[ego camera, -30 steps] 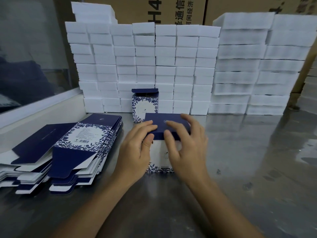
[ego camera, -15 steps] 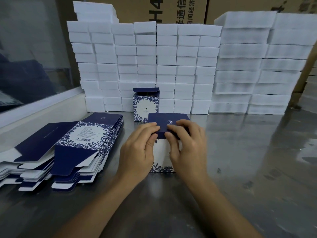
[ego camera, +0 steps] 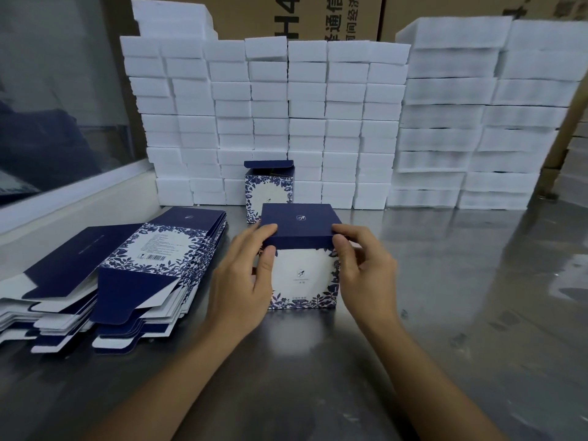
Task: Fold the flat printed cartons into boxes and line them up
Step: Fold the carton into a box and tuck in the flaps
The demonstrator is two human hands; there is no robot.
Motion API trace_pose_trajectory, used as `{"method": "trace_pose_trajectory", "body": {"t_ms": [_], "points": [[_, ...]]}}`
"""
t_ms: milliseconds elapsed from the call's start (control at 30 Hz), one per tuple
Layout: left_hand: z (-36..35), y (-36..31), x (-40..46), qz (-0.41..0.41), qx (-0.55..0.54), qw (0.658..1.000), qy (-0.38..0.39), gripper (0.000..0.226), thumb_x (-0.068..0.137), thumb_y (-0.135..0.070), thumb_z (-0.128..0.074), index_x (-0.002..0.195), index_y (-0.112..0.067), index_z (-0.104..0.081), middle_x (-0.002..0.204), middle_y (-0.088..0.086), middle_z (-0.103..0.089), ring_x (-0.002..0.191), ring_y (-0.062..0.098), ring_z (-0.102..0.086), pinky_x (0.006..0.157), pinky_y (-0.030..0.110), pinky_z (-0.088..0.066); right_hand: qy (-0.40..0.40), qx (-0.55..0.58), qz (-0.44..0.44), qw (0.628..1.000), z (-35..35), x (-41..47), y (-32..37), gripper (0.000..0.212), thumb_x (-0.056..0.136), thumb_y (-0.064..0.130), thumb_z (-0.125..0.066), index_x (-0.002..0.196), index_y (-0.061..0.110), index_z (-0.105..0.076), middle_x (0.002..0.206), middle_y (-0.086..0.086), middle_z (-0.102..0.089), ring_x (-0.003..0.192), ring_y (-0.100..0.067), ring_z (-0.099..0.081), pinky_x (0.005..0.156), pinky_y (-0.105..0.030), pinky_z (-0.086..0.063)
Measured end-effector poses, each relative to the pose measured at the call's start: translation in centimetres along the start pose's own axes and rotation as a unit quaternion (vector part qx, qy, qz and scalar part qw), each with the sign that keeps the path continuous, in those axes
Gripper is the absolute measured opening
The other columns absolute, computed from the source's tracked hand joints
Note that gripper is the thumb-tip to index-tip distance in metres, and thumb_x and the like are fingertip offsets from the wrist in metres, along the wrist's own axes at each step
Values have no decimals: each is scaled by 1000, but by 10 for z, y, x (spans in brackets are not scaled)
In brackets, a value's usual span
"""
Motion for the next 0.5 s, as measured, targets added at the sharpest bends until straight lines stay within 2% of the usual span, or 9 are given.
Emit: {"method": "trace_pose_trajectory", "body": {"t_ms": [67,133,200,267,333,400,433,500], "points": [[-2,0,-2,1,5,1000,4,37,99,-23,-46,134,-18,-57,127,0,-60,107,21,-61,85,39,-54,-29,-28,23,999,3,-1,5,16,98,9,-62,104,20,-72,97,8,-69,82,-10,-66,70,-32,-54],[-4,0,-3,4,14,1000,9,39,100,-15,-48,139,-20,-53,123,3,-64,98,22,-62,83,28,-50,-67,-121,96,986,3,-7,17,20,93,0,-66,108,11,-74,107,-5,-67,89,-23,-66,72,-45,-55],[-6,-1,-4,-4,32,999,26,49,99,-7,-50,145,-23,-46,115,10,-67,89,24,-59,75,22,-42,-83,-242,162,953,-6,-16,28,37,84,-7,-70,116,11,-74,124,-18,-62,106,-37,-62,83,-52,-52],[-10,-4,-5,-14,39,998,55,59,98,-5,-51,149,-30,-38,113,11,-66,86,22,-55,69,18,-38,-61,-331,186,923,-19,-21,35,47,79,1,-72,124,15,-70,141,-20,-53,126,-40,-53,96,-53,-44],[-14,-5,-7,-7,15,996,85,67,97,-6,-51,150,-42,-30,127,1,-64,91,17,-61,75,21,-46,-25,-361,197,911,-34,-28,36,51,81,13,-73,130,19,-66,143,-13,-55,133,-35,-51,101,-56,-41],[-16,-3,-7,9,-10,994,108,73,97,-8,-50,150,-50,-22,135,-6,-60,99,18,-66,84,34,-54,-4,-373,193,908,-43,-32,34,54,85,25,-71,137,21,-60,143,-9,-57,138,-31,-48,102,-60,-41],[-16,0,-6,16,-11,993,113,76,97,-11,-51,151,-51,-16,130,-4,-64,96,20,-67,82,39,-55,2,-373,184,909,-46,-33,32,55,87,29,-69,140,21,-58,145,-8,-55,141,-31,-44,103,-60,-41],[-12,8,-3,27,20,993,115,79,95,-17,-56,152,-46,-9,115,-3,-69,87,22,-68,82,39,-54,14,-377,170,910,-48,-30,25,58,89,34,-64,144,21,-53,150,-8,-50,147,-31,-36,104,-60,-41]]}}
Point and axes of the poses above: each hand's wrist, its own x-axis towards the middle knuckle, its own z-axis out of the back of the hand, y = z × x, the point moved 7 cm from there along x, towards the middle knuckle
